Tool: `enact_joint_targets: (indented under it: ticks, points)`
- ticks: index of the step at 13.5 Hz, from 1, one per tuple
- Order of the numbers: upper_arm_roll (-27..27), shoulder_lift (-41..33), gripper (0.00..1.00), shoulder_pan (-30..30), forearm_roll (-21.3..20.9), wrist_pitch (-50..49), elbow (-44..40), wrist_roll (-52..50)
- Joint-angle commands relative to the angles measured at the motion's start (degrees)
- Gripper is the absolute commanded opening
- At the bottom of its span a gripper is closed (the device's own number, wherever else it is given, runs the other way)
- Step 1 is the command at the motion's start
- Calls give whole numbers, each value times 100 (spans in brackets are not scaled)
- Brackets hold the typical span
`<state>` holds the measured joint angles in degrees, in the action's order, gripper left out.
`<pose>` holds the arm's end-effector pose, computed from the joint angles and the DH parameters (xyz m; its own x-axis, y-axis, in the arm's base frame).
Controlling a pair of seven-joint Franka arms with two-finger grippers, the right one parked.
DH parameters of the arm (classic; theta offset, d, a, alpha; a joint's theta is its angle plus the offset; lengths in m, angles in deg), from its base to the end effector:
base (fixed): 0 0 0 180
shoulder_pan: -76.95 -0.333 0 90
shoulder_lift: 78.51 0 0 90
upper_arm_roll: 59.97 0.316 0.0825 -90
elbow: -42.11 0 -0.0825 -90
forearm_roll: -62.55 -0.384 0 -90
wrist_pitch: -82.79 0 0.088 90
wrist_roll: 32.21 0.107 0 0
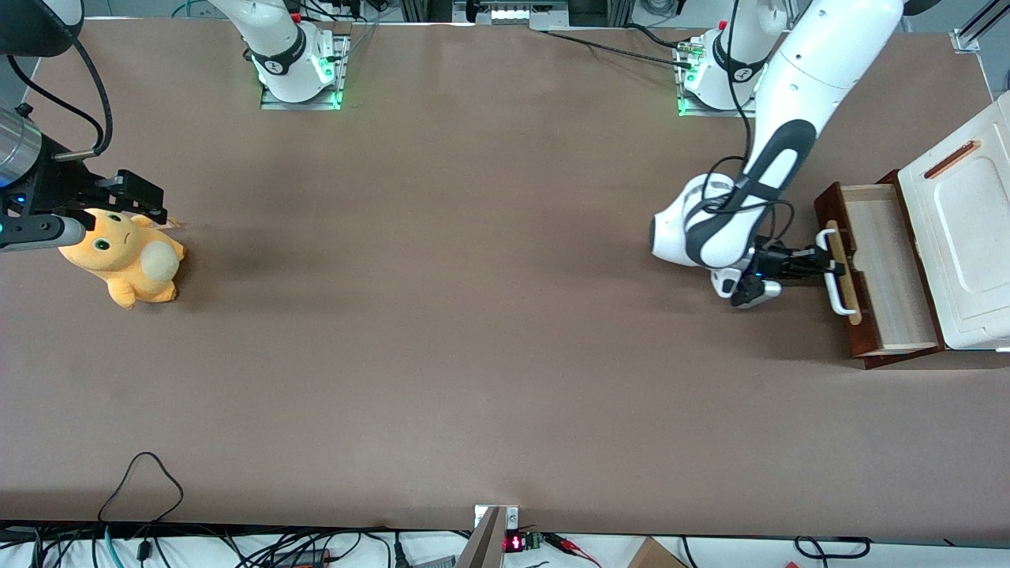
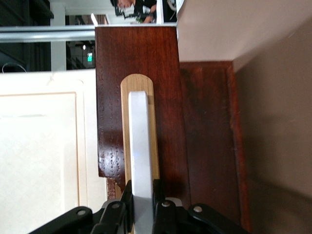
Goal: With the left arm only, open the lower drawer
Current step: 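Pull the handle away from the cabinet to slide the drawer out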
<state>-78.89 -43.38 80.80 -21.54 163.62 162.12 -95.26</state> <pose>0.5081 -0.0873 0.1554 0.9828 -0.1798 -0.0411 -0.0560 -0.0785 -0.9953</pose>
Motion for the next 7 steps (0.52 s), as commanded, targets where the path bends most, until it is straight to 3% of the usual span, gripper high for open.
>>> enact_joint_targets:
  ticks: [1,3,4,5,6,7]
  points:
    - [-120,47,0,89,7,293,-153,196]
    - [-190,47,4,98,59,285,-144,196]
    - [-190,55,18,98,60,285,-136,196]
    - [-182,55,45,89,86,285,-135,196]
    - [-182,55,87,89,121,285,-127,196]
    - [-173,29,100,63,165,285,-135,205]
